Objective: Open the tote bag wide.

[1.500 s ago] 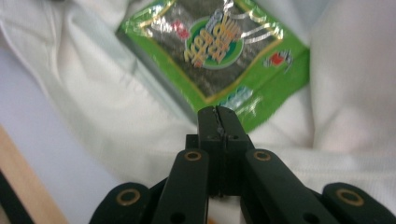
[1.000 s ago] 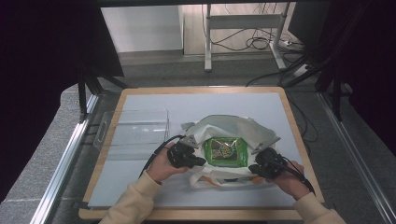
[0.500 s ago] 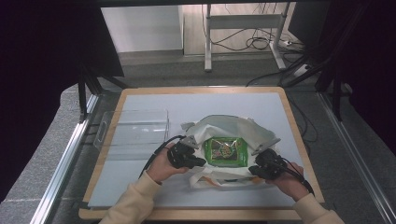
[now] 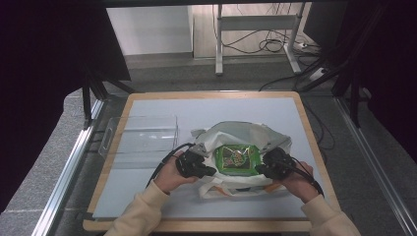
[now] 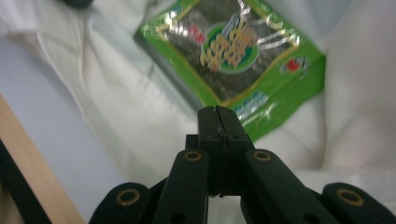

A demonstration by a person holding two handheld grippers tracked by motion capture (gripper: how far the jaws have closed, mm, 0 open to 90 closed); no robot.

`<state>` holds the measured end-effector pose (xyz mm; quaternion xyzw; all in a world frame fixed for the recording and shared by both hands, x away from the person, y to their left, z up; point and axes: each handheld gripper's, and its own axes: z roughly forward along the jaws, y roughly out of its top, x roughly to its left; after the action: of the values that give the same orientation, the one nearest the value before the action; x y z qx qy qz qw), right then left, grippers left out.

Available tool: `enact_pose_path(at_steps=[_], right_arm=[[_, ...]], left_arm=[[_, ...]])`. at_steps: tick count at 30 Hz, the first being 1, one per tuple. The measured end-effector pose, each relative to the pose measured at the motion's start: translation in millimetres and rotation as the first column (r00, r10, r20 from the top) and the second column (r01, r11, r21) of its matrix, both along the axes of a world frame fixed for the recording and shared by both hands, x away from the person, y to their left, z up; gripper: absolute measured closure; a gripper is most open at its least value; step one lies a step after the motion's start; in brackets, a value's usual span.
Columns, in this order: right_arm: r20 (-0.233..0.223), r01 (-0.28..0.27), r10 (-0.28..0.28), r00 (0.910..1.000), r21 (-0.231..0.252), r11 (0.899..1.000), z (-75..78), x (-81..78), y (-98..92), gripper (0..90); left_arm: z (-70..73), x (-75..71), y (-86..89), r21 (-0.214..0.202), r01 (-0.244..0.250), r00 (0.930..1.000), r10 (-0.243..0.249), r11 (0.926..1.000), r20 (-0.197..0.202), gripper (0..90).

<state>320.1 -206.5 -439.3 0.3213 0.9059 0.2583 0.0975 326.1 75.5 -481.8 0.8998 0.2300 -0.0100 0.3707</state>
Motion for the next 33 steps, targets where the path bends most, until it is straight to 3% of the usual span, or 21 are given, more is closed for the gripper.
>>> enact_pose_path(at_steps=[11, 15, 18, 21, 23, 27, 33], right_arm=[[0.023, 0.053, -0.056, 0.9982, 0.105, 0.993, 10.9, 9.9, -3.1, 87.5], [0.015, 0.080, -0.084, 0.9964, 0.166, 0.983, 10.9, 14.0, -6.0, 80.9], [-0.005, 0.112, -0.114, 0.9935, 0.196, 0.974, 8.7, 17.9, -6.8, 64.0], [-0.013, 0.188, -0.190, 0.9817, 0.215, 0.958, 7.0, 21.4, -5.1, 47.0], [-0.019, 0.234, -0.235, 0.9717, 0.225, 0.946, 6.7, 24.0, -2.7, 40.7], [-0.062, 0.275, -0.268, 0.9613, 0.228, 0.934, 4.4, 29.5, 4.3, 35.7], [-0.103, 0.315, -0.299, 0.9486, 0.202, 0.927, 0.8, 35.7, 10.0, 33.9]], left_arm=[[1.2, 0.4, 0.8, -0.009, -0.001, 0.9999, 0.001, 1.0000, 0.010, 90.0], [6.1, 1.1, 5.0, -0.050, -0.031, 0.9995, 0.031, 0.9983, 0.010, 89.4], [12.1, 0.4, 9.3, -0.081, -0.047, 0.9983, 0.049, 0.9956, 0.030, 87.3], [18.1, 0.2, 13.3, -0.110, -0.060, 0.9964, 0.066, 0.9921, 0.052, 81.2], [21.8, -0.6, 15.3, -0.120, -0.069, 0.9946, 0.078, 0.9904, 0.069, 73.0], [26.5, -2.1, 18.1, -0.144, -0.092, 0.9912, 0.105, 0.9852, 0.081, 56.6], [28.0, -3.2, 19.5, -0.142, -0.104, 0.9892, 0.117, 0.9844, 0.088, 47.3]])
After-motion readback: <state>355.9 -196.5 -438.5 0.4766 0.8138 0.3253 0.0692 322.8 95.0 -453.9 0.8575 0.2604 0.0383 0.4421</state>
